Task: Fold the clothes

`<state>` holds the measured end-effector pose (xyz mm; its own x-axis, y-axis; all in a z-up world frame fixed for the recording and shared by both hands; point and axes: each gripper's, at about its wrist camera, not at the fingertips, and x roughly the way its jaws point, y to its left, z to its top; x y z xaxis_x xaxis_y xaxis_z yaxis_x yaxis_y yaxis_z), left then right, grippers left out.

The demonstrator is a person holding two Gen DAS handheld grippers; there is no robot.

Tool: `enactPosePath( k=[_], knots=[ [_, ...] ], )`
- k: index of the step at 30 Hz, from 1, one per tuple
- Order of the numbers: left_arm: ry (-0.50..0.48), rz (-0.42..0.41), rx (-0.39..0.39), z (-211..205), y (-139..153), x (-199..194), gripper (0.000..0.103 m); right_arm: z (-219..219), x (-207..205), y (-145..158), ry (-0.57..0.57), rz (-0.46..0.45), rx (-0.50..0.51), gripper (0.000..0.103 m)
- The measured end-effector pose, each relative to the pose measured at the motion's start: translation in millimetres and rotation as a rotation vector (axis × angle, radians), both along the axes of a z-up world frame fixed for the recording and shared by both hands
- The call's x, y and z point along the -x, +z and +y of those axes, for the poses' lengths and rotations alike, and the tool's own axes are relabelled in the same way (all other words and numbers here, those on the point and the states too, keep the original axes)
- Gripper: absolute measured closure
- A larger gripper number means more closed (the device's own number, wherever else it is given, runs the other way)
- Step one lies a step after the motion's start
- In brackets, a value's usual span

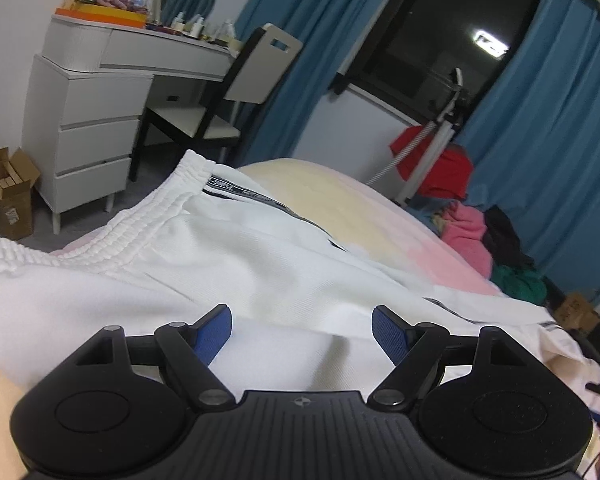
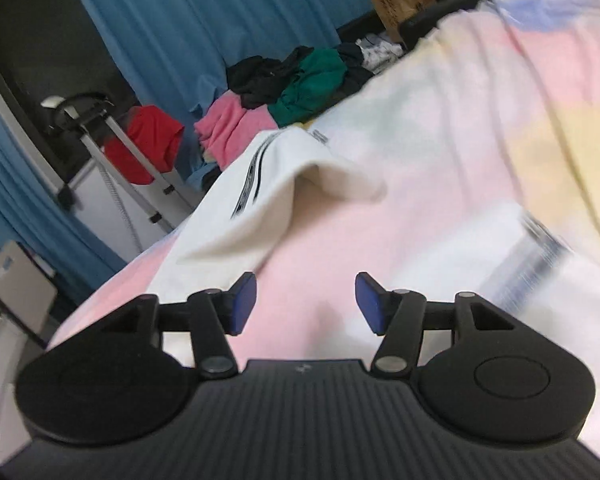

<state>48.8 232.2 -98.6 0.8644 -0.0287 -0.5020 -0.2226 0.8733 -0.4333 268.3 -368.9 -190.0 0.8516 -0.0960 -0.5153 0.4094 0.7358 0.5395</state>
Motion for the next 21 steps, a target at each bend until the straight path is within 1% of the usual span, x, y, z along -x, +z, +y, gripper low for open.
enactPosePath(
  k=[2, 4, 7, 8, 10, 11, 13, 16, 18, 20, 21],
  knots=[
    [-0.01, 0.012, 0.012, 2.4, 5.7, 11.6, 0.023, 2.6, 37.7, 1.5, 0.004, -0.01, -0.057, 0.044],
    [-0.006, 0.043, 0.035, 7.0, 9.0, 24.2, 0.022, 5.0, 71.6, 3.6, 0.01, -0.024, -0.111, 0.044],
    [0.011, 0.135, 0.134, 20.2, 4.4, 40.4, 0.022, 3.0, 115.7, 8.7, -0.002, -0.039, -0.226, 0.044],
    [0.022, 0.173, 0.173, 25.6, 0.9, 45.5, 0.021, 1.8, 129.1, 9.3, -0.007, -0.043, -0.268, 0.044],
    [0.05, 0.231, 0.304, 40.9, -9.9, 56.4, 0.021, -2.2, 145.3, 2.5, 0.002, -0.004, -0.36, 0.044],
    [0.065, 0.246, 0.378, 49.2, -16.2, 61.5, 0.021, -4.9, 149.2, -2.3, 0.007, 0.031, -0.405, 0.044],
    [0.119, 0.25, 0.504, 65.6, -27.7, 67.3, 0.021, -9.1, 155.9, -14.5, 0.02, 0.079, -0.482, 0.044],
    [0.207, 0.24, 0.67, 87.8, -45.2, 71.2, 0.021, -17.5, 160.7, -34.5, -0.008, 0.155, -0.53, 0.044],
    [0.247, 0.228, 0.732, 97.3, -54.9, 67.0, 0.022, -23.6, 162.5, -48.0, -0.05, 0.192, -0.562, 0.044],
    [0.285, 0.216, 0.787, 106.1, -64.3, 61.9, 0.024, -32.2, 163.3, -62.6, -0.108, 0.213, -0.592, 0.044],
    [0.299, 0.207, 0.793, 109.8, -67.0, 58.8, 0.025, -37.3, 163.3, -68.4, -0.136, 0.203, -0.61, 0.045]
  ],
)
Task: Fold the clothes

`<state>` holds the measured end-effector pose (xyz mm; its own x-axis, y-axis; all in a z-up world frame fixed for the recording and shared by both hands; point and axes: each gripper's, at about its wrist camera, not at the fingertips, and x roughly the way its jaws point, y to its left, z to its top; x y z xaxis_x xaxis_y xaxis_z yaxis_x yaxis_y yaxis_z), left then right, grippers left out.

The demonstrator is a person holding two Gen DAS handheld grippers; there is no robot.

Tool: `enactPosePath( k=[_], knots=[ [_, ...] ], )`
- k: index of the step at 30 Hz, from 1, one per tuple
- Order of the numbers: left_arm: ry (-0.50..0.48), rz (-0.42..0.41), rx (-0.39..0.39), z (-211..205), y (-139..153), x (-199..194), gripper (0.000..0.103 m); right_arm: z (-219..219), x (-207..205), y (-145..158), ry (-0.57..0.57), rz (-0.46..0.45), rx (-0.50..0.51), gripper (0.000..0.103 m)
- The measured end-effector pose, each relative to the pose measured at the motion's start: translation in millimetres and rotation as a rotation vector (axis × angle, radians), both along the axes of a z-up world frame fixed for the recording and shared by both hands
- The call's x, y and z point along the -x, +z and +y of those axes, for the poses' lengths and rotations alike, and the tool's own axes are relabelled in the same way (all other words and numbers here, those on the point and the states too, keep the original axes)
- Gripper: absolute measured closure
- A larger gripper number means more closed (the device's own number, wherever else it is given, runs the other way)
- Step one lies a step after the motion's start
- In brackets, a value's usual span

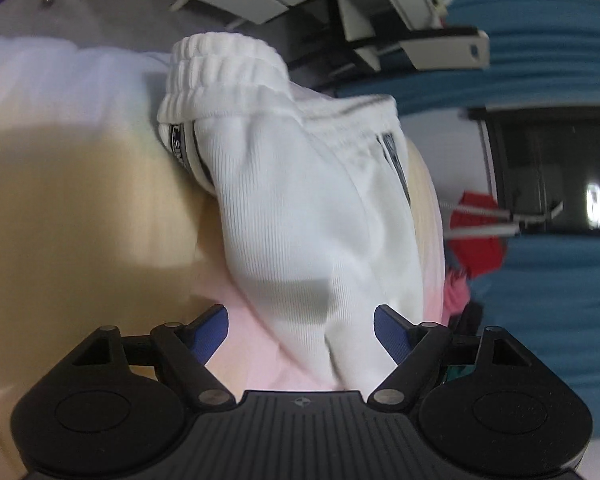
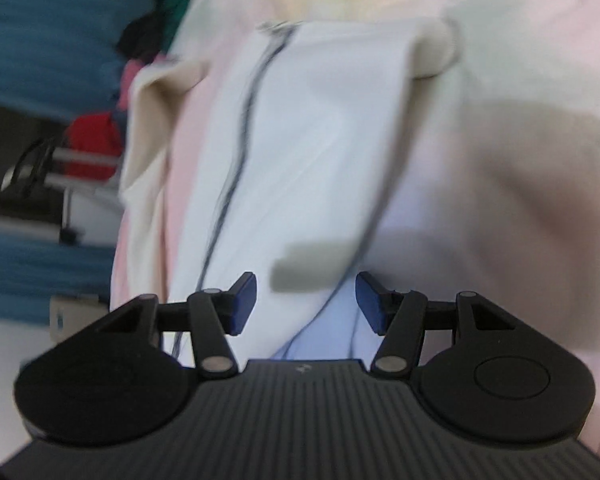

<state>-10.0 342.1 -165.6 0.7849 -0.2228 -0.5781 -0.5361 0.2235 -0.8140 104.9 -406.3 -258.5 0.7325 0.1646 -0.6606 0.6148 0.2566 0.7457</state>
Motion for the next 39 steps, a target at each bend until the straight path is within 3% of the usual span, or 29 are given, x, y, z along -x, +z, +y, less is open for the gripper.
enactPosePath(
  k=[3, 5, 6, 7, 8, 12, 17, 21, 23, 25, 27, 31, 34, 37, 38, 39],
  knots=[
    [0.037, -0.008, -0.023, 9.8, -4.4, -9.8, 0.041, -14.5, 0.7, -10.4, -0.095, -0.031, -0.03, 0.047],
    [0.043, -0.01, -0.048, 13.2, -5.3, -13.2, 0.063, -21.4, -2.1, -9.1, -0.14, -0.049, 0.007, 0.061],
    [0.046, -0.01, -0.06, 14.8, -5.7, -14.7, 0.068, -24.3, -3.9, -7.7, -0.156, -0.052, 0.032, 0.08],
    [0.044, -0.018, -0.077, 14.1, -3.9, -14.8, 0.08, -27.1, -5.5, -6.1, -0.171, -0.056, 0.056, 0.093],
    [0.042, -0.028, -0.095, 12.6, -1.1, -14.5, 0.085, -28.5, -5.9, -3.4, -0.18, -0.071, 0.077, 0.093],
    [0.036, -0.134, -0.187, 7.9, 28.5, -5.5, 0.089, -23.6, 0.0, 23.3, -0.2, -0.178, 0.181, 0.096],
    [0.032, -0.323, -0.299, -0.7, 79.7, 15.2, 0.092, -1.7, 17.6, 86.1, -0.198, -0.366, 0.425, 0.097],
    [0.054, -0.464, -0.313, -3.9, 108.6, 8.0, 0.092, 15.1, 33.1, 136.8, -0.217, -0.547, 0.651, 0.097],
    [0.069, -0.475, -0.325, -5.2, 117.3, -3.5, 0.091, 19.8, 31.6, 157.3, -0.227, -0.599, 0.752, 0.097],
    [0.092, -0.459, -0.333, -5.9, 120.7, -20.0, 0.091, 15.3, 13.9, 168.7, -0.24, -0.591, 0.785, 0.097],
    [0.083, -0.407, -0.394, -13.7, 116.9, -41.5, 0.091, 2.2, -19.4, 166.8, -0.225, -0.527, 0.764, 0.097],
    [0.034, -0.285, -0.543, -31.6, 95.3, -84.5, 0.09, -25.2, -86.5, 119.4, -0.137, -0.352, 0.673, 0.097],
    [0.028, -0.231, -0.589, -36.4, 76.8, -104.9, 0.087, -32.9, -122.3, 76.8, -0.032, -0.27, 0.659, 0.095],
    [0.022, -0.193, -0.626, -41.0, 62.5, -120.8, 0.086, -43.0, -139.8, 49.9, -0.005, -0.208, 0.629, 0.093],
    [0.016, -0.192, -0.638, -43.2, 61.8, -122.8, 0.085, -47.2, -143.7, 42.3, -0.002, -0.191, 0.611, 0.09],
    [0.01, -0.192, -0.65, -45.5, 61.1, -124.7, 0.083, -52.6, -143.9, 37.0, 0.001, -0.183, 0.579, 0.079]
  ],
)
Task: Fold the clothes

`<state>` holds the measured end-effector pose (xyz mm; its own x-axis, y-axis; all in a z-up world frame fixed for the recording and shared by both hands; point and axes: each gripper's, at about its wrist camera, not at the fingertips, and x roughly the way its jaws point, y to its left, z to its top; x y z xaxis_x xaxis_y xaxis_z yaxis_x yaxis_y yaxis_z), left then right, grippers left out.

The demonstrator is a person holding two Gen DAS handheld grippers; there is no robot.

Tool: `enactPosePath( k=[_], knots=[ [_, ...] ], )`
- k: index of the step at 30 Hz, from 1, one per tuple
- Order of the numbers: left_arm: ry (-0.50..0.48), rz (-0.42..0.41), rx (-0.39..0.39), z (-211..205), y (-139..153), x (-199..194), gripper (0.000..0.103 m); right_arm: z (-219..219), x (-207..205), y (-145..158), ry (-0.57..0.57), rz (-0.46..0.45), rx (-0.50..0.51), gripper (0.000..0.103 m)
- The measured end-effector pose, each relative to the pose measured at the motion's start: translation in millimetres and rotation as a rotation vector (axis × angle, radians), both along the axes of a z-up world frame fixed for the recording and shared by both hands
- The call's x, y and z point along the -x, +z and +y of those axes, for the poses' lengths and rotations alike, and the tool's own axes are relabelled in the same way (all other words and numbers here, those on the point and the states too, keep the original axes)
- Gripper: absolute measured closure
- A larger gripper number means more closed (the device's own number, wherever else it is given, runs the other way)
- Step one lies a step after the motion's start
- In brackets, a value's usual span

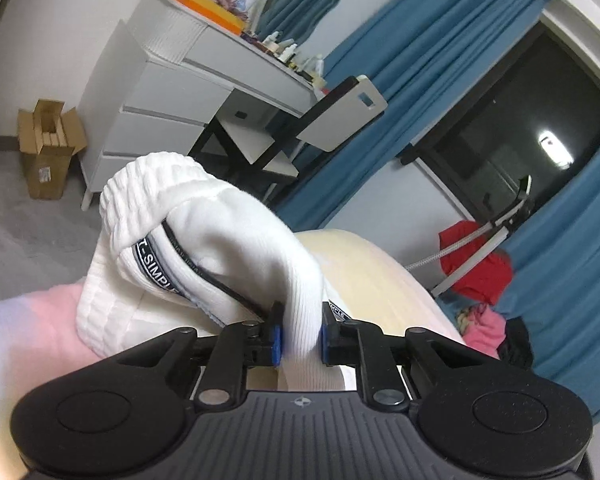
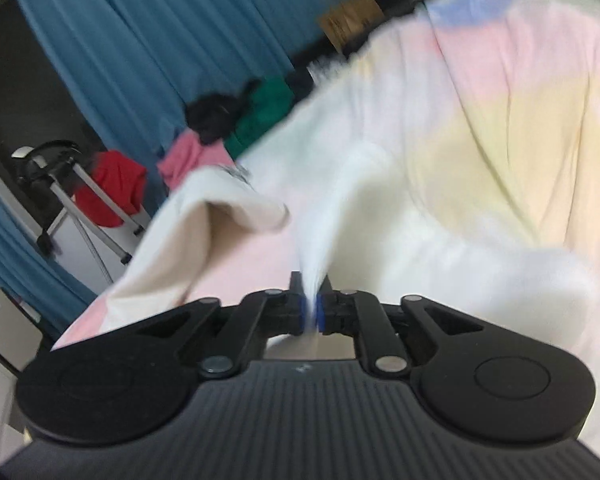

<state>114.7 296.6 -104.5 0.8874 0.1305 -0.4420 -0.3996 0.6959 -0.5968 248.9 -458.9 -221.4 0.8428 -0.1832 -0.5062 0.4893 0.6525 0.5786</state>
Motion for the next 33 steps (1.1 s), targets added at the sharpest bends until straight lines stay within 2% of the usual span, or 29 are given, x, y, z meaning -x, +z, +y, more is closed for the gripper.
enactPosePath(
  k=[1, 2, 3, 7, 9, 11, 14, 17, 19, 20, 23, 26, 28, 30, 33],
  knots=[
    [-0.006, 0.004, -0.012, -2.7, 0.3, -1.0, 0.08, -4.1, 0.8, -4.1, -0.001, 0.005, -0.027, 0.067],
    [-0.013, 0.008, -0.024, -5.6, 1.1, -1.5, 0.075, -1.8, 6.1, -2.8, -0.018, -0.003, -0.035, 0.045],
    [-0.02, 0.012, -0.036, -8.5, 1.8, -2.1, 0.072, 0.4, 11.5, -1.5, -0.036, -0.012, -0.042, 0.039],
    [-0.065, 0.04, -0.083, -22.3, 4.3, -3.4, 0.059, 1.4, 49.8, 17.8, -0.058, -0.093, -0.052, 0.039],
    [-0.085, 0.062, -0.084, -28.2, 4.9, -0.9, 0.057, -2.3, 69.6, 21.4, -0.086, -0.094, -0.051, 0.039],
    [-0.096, 0.08, -0.07, -31.8, 5.3, 2.0, 0.056, -11.1, 84.3, 15.6, -0.089, -0.073, -0.125, 0.039],
    [-0.124, 0.097, -0.067, -35.0, 7.8, 9.4, 0.052, -22.1, 98.7, -9.4, -0.105, 0.005, -0.354, 0.04],
    [-0.151, 0.12, -0.075, -36.1, 9.6, 20.2, 0.049, -26.5, 118.6, -32.6, -0.166, -0.006, -0.579, 0.04],
    [-0.171, 0.14, -0.05, -32.4, 7.6, 40.4, 0.047, -27.3, 123.0, -36.9, -0.179, -0.013, -0.614, 0.04],
    [-0.184, 0.151, -0.031, -29.5, 5.6, 45.4, 0.047, -28.2, 119.5, -35.4, -0.161, -0.015, -0.59, 0.041],
    [-0.208, 0.196, 0.055, -14.8, -4.9, 54.6, 0.041, -32.5, 106.2, -30.9, -0.117, -0.004, -0.491, 0.049],
    [-0.195, 0.227, 0.182, 4.9, -18.7, 62.3, 0.036, -37.5, 97.6, -40.7, -0.115, 0.007, -0.469, 0.06],
    [-0.173, 0.241, 0.265, 19.9, -29.0, 63.8, 0.032, -42.1, 100.3, -47.9, -0.124, 0.003, -0.483, 0.079],
    [-0.131, 0.252, 0.316, 32.5, -38.2, 65.8, 0.03, -44.1, 104.2, -46.5, -0.119, -0.002, -0.468, 0.089],
    [-0.091, 0.262, 0.388, 47.1, -53.0, 66.9, 0.029, -40.1, 105.0, -31.8, -0.092, -0.055, -0.411, 0.094]
  ],
)
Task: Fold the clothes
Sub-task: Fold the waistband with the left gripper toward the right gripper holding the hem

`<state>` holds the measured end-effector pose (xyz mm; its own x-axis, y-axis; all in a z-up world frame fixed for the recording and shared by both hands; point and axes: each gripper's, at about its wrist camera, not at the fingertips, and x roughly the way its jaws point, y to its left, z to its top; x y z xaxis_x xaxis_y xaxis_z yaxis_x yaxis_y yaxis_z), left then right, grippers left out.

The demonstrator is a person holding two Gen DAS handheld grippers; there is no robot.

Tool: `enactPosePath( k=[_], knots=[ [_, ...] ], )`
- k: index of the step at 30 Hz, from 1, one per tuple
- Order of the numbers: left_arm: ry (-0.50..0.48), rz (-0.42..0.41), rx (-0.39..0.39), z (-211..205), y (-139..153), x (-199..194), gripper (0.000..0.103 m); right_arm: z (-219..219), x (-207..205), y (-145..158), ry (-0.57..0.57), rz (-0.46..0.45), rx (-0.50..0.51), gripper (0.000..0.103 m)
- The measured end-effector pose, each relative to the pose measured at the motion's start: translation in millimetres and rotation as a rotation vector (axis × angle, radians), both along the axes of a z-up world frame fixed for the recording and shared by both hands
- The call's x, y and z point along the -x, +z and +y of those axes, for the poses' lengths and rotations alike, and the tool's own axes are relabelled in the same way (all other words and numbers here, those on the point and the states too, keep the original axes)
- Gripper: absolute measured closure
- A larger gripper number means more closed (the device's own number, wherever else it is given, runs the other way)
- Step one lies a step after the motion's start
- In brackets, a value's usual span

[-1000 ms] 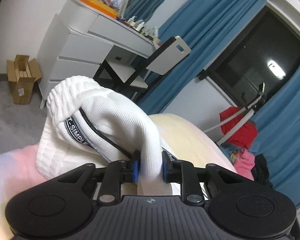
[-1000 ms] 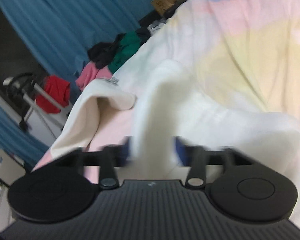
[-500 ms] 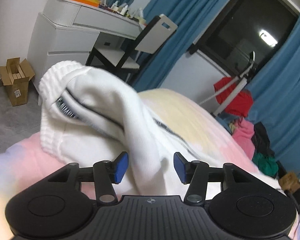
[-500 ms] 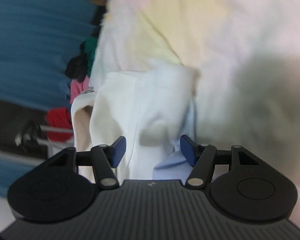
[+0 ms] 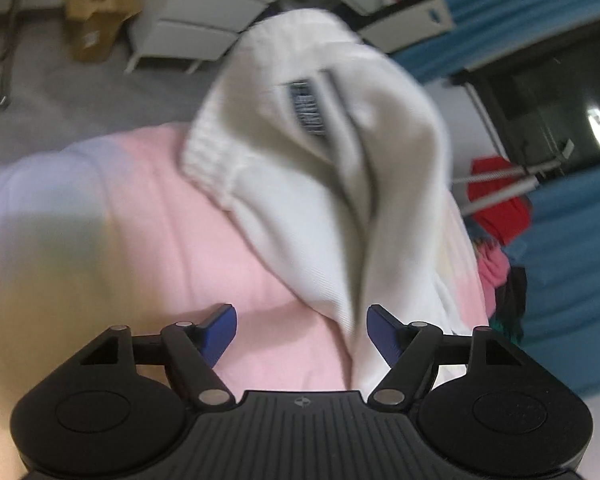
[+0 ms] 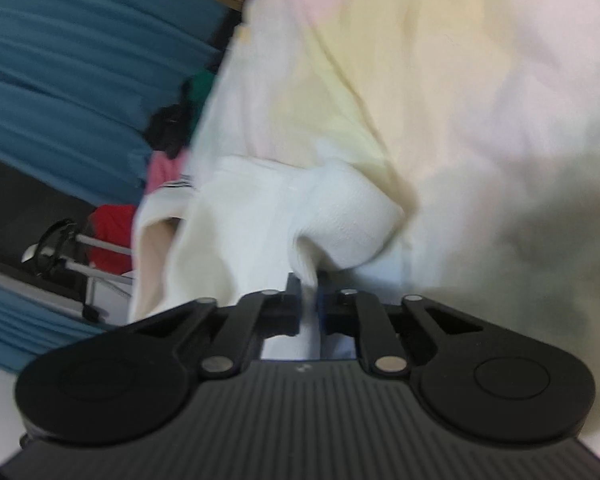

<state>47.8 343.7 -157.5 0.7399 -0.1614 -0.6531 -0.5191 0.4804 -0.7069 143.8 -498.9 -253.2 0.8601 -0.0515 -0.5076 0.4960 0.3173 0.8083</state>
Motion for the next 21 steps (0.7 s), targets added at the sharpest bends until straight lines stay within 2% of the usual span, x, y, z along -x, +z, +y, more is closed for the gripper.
enactPosePath(
  k=[3, 7, 11, 13, 17, 19, 21],
  knots=[
    [0.038, -0.027, 0.055, 11.2, -10.7, -0.2, 0.029, 6.9, -1.0, 20.7, 0.003, -0.08, 0.053, 0.095],
    [0.092, -0.108, 0.131, 27.6, -20.5, 0.0, 0.025, 17.1, 12.9, 51.7, -0.033, -0.183, 0.124, 0.095],
    [0.149, -0.199, 0.176, 42.3, -23.4, 7.6, 0.034, 23.6, 37.6, 81.4, -0.11, -0.3, 0.191, 0.095],
    [0.145, -0.203, 0.215, 47.4, -25.8, 10.6, 0.035, 22.6, 53.0, 95.5, -0.176, -0.332, 0.25, 0.095],
    [0.11, -0.144, 0.302, 47.7, -30.5, 15.0, 0.032, 10.5, 67.4, 102.4, -0.334, -0.258, 0.317, 0.096],
    [0.097, -0.106, 0.326, 47.4, -32.1, 17.1, 0.027, -4.4, 70.6, 86.9, -0.348, -0.177, 0.259, 0.095],
    [0.085, -0.085, 0.313, 45.6, -34.2, 14.3, 0.025, -15.7, 62.1, 69.9, -0.334, -0.098, 0.198, 0.095]
  ],
)
